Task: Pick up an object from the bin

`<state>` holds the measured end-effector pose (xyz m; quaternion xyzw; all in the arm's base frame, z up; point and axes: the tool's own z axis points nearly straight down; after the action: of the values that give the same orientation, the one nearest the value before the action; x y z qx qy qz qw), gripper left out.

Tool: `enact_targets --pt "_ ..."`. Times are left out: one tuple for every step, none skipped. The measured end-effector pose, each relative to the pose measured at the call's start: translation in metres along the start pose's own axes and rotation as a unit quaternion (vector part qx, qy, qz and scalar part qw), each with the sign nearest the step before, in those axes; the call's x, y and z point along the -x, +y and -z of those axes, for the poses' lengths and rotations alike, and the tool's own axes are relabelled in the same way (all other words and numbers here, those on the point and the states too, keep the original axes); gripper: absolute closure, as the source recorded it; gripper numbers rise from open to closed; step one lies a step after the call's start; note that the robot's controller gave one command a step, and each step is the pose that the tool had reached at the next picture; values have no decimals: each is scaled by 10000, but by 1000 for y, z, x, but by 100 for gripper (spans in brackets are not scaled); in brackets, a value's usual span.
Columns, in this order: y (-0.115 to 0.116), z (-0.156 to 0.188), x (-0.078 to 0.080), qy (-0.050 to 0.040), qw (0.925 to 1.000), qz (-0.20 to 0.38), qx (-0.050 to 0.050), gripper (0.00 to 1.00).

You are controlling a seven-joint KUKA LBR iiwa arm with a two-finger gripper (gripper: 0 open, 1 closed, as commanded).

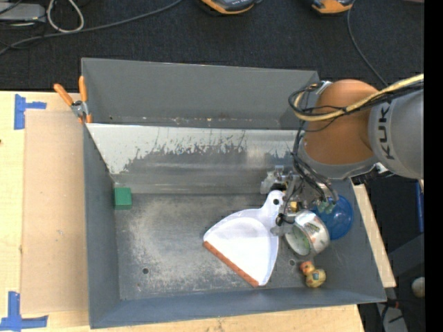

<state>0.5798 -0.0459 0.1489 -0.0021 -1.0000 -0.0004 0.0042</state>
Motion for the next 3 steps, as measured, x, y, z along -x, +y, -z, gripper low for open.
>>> enact_targets --pt "0 4 2 -36 10000 7 -2 0" --pt "-12 -41 7 -70 9998 -202 -1 0" --pt "-6 -56 -3 -52 9990 448 -2 0"
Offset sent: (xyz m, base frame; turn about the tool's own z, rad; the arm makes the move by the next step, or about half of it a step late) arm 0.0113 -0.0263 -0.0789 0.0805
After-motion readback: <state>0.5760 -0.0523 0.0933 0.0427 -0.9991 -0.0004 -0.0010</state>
